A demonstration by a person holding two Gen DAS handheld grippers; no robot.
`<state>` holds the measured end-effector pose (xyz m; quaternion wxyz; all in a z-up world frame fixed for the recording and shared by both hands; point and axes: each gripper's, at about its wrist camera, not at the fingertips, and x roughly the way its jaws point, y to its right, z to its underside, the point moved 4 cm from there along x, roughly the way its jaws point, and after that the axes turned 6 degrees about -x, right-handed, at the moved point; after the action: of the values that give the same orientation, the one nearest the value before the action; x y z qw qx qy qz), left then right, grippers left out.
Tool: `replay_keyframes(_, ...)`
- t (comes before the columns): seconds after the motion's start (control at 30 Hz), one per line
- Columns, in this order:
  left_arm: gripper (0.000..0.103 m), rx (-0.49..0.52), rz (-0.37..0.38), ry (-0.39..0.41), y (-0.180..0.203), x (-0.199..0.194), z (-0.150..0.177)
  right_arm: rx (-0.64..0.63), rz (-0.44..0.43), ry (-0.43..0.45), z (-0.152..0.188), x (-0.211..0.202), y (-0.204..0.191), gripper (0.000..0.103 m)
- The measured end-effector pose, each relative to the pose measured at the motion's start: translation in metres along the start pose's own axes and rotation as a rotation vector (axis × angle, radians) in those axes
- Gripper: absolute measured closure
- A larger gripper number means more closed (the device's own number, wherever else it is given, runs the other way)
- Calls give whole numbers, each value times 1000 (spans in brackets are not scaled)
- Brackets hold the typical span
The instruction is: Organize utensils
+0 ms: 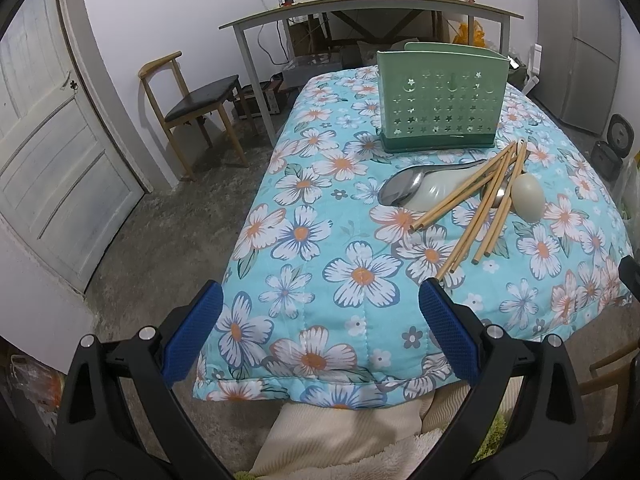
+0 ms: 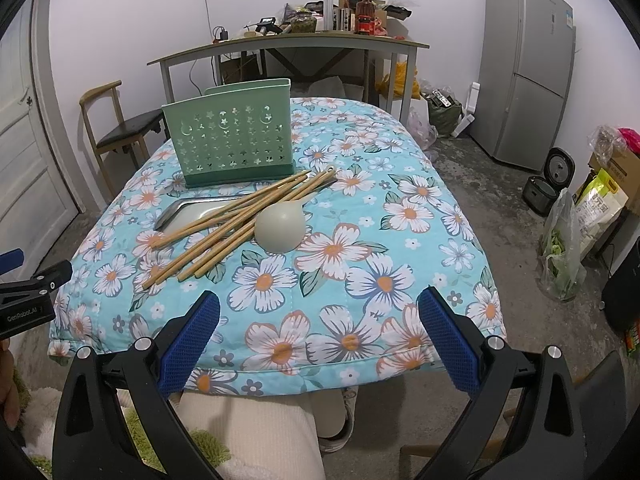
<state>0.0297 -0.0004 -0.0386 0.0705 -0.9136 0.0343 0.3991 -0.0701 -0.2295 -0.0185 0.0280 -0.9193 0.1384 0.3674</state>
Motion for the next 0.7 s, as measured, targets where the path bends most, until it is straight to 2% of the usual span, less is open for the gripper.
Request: replay_keyframes(0.7,8,-3,4,-4,-1,0,0,1,0,-1,-1,0,1,6)
